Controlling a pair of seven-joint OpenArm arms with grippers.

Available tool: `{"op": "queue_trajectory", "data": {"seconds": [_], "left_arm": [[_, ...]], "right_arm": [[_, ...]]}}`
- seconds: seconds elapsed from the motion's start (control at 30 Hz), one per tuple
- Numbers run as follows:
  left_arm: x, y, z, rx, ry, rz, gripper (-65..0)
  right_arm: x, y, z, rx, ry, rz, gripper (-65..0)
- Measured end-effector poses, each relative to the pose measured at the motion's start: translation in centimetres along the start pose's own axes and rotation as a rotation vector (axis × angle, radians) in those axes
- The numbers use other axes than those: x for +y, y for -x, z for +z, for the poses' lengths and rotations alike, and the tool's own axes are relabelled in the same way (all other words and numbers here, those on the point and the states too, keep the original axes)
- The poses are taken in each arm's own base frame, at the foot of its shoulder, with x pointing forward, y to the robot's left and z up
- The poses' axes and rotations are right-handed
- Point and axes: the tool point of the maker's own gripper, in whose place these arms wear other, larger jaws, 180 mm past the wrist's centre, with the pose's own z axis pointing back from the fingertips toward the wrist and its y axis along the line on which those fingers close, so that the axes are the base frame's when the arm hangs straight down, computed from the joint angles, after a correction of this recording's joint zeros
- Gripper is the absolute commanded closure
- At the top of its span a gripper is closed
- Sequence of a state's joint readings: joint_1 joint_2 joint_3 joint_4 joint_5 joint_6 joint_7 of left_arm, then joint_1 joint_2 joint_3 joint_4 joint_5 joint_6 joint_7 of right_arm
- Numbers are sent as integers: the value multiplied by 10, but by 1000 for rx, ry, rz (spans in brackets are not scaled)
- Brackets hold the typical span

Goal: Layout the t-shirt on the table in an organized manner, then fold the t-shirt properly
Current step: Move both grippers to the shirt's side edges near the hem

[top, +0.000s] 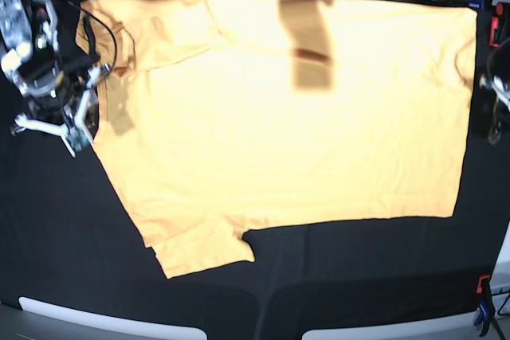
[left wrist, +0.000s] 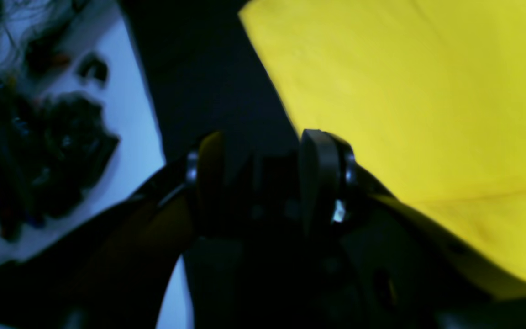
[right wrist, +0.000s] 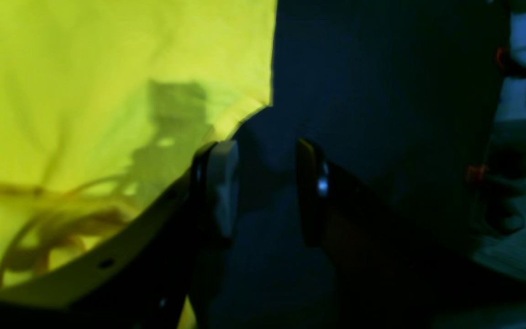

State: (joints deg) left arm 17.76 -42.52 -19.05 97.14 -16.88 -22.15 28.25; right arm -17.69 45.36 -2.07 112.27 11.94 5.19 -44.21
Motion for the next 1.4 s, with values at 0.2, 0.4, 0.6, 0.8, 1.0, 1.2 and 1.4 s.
{"op": "queue_trajectory", "data": {"seconds": [0.2,0.4,0.6,0.8,1.0,1.2,1.4], "left_arm": [[30,-23,-49,-122,-12,331,-249],[40,-12,-96,-95,10,559,-249],[43,-21,-139,-93,45,767,-249],[32,-4,-168,-29,27,821,-250],[-3,-6,-184,2,74,668,-256],[-15,-6,-191,25,49,619,-256],[-23,-11,-194,17,61,623,-256]], "right_arm": [[-11,-51,-37,-110,-72,-217,-206],[-25,-95,-67,-170,-148,-361,-206],[-9,-125,-86,-176,-295,-418,-206],[-3,-151,-86,-212,-349,-398,-206],[-2,-151,-86,-201,-352,-392,-206],[-2,-147,-86,-177,-354,-386,-206],[-2,-147,-86,-178,-355,-386,-206]]}}
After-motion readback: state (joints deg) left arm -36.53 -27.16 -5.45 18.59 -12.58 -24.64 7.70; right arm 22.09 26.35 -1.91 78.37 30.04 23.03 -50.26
